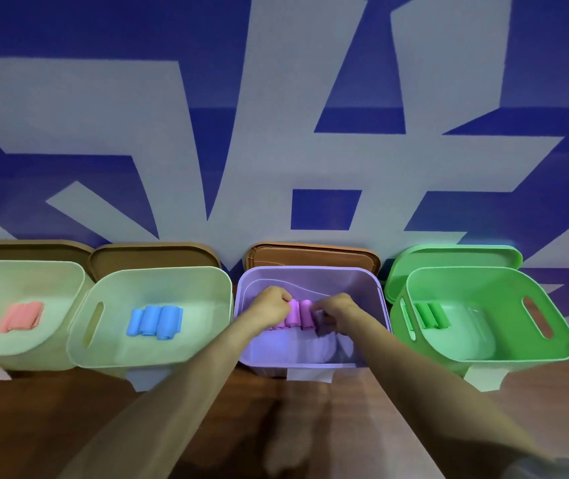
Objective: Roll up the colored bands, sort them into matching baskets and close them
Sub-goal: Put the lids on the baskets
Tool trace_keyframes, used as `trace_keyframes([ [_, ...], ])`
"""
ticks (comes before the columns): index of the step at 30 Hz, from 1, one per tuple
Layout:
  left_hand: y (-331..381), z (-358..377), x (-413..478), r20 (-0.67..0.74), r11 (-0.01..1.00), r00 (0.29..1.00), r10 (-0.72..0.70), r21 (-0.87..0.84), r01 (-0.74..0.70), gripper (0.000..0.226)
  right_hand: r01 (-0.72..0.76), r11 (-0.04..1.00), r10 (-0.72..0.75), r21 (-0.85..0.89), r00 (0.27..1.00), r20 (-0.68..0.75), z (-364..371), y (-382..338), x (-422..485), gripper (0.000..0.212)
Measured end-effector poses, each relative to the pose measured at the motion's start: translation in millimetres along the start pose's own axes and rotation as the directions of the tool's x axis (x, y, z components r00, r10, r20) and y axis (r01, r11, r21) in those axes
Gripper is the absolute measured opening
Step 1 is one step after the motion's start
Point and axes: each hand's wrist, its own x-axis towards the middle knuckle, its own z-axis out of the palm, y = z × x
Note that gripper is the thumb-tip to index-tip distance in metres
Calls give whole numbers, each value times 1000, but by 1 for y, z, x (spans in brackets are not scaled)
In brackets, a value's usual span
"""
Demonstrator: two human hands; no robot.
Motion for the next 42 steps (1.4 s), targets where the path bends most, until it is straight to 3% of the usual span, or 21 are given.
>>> trace_keyframes([
  [4, 7, -12, -23, -70, 991, 998, 6, -135, -16, 24, 77, 997, -76, -18, 997, 7, -9, -21, -40, 6],
  [9, 12, -45, -82, -155, 882, 988, -25, -468, -51, 25, 326, 943, -332, 70, 937, 107, -11, -54, -105, 4],
  [12, -2, -82, -122, -208, 834, 978, -22, -543, -97, 26, 416, 902, -432, 120, 882, 188, 4, -76, -149, 4],
  [16, -41, -153, -155, -309, 791, 951, -7, -583, -183, 23, 497, 851, -526, 171, 811, 257, 55, -109, -189, 22],
  [19, -83, -210, -160, -346, 778, 938, -16, -593, -206, 27, 529, 832, -554, 164, 793, 251, 112, -135, -208, 21],
  [25, -165, -289, -139, -385, 809, 922, -36, -553, -199, 24, 502, 856, -517, 125, 824, 232, 221, -168, -214, 32],
  [29, -210, -318, -125, -425, 795, 900, -95, -576, -188, 35, 426, 895, -446, 132, 857, 260, 278, -177, -199, 6],
  [30, -221, -325, -121, -435, 797, 893, -111, -576, -181, 35, 405, 905, -425, 127, 868, 258, 290, -179, -193, 7],
  [33, -247, -344, -104, -482, 828, 862, -156, -540, -151, 32, 403, 915, -396, 16, 891, 223, 321, -189, -173, 38],
  [35, -259, -353, -90, -503, 855, 846, -177, -505, -122, 32, 411, 907, -390, -94, 902, 184, 334, -194, -161, 44],
  [37, -271, -358, -75, -508, 874, 837, -204, -479, -78, 33, 421, 885, -397, -199, 906, 150, 343, -198, -150, 39],
  [42, -303, -373, -45, -540, 912, 762, -358, -379, 160, 55, 488, 698, -499, -525, 856, 132, 364, -201, -133, 25],
])
